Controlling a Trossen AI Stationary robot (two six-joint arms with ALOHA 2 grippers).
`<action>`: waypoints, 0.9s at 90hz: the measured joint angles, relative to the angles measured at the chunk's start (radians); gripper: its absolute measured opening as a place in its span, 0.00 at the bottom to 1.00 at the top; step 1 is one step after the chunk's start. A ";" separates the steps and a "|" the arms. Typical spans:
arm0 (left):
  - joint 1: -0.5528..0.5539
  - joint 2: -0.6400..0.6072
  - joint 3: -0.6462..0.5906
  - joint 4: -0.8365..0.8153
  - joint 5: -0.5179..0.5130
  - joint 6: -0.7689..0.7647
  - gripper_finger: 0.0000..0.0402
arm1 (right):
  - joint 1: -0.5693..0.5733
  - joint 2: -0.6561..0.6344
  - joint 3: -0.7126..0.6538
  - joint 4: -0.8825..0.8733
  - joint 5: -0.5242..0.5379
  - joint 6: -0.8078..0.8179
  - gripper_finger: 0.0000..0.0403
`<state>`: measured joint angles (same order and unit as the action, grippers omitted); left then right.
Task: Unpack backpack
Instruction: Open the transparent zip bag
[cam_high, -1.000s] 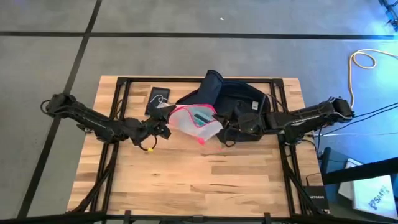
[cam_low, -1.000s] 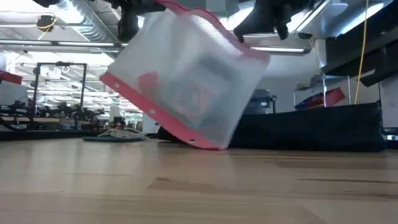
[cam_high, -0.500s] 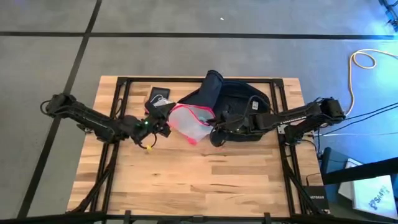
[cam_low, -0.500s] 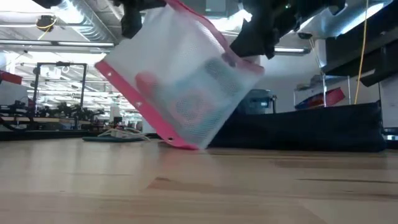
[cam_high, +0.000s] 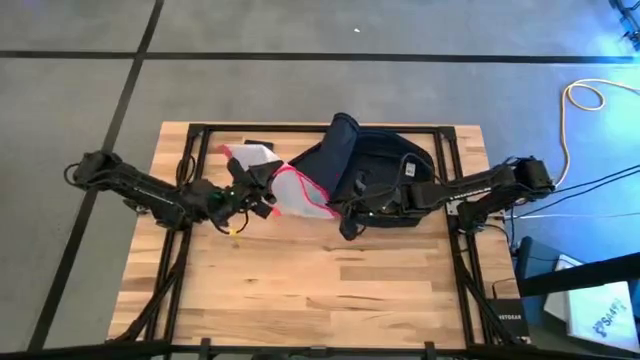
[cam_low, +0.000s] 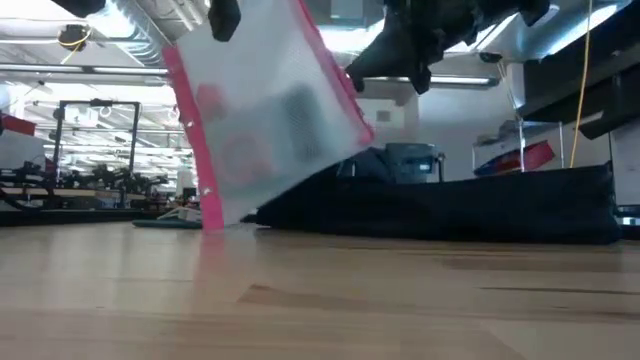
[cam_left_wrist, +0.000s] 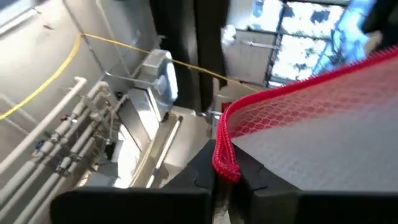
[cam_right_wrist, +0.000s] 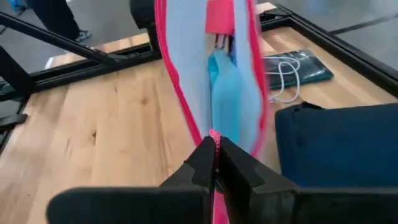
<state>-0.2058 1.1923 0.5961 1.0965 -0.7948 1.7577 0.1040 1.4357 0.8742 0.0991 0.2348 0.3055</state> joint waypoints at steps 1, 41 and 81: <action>0.002 0.000 0.000 0.003 0.005 0.000 0.00 | 0.000 0.004 0.000 -0.001 0.000 -0.002 0.00; 0.038 0.000 0.000 -0.005 0.055 -0.134 0.00 | -0.073 0.136 0.000 0.033 0.002 -0.015 0.00; 0.021 0.013 0.000 -0.328 0.064 -0.714 0.00 | -0.099 0.232 0.000 0.092 0.126 0.001 0.00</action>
<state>-0.1849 1.2055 0.5964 0.7682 -0.7311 1.0440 0.0054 1.6676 0.8742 0.1913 0.3604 0.3068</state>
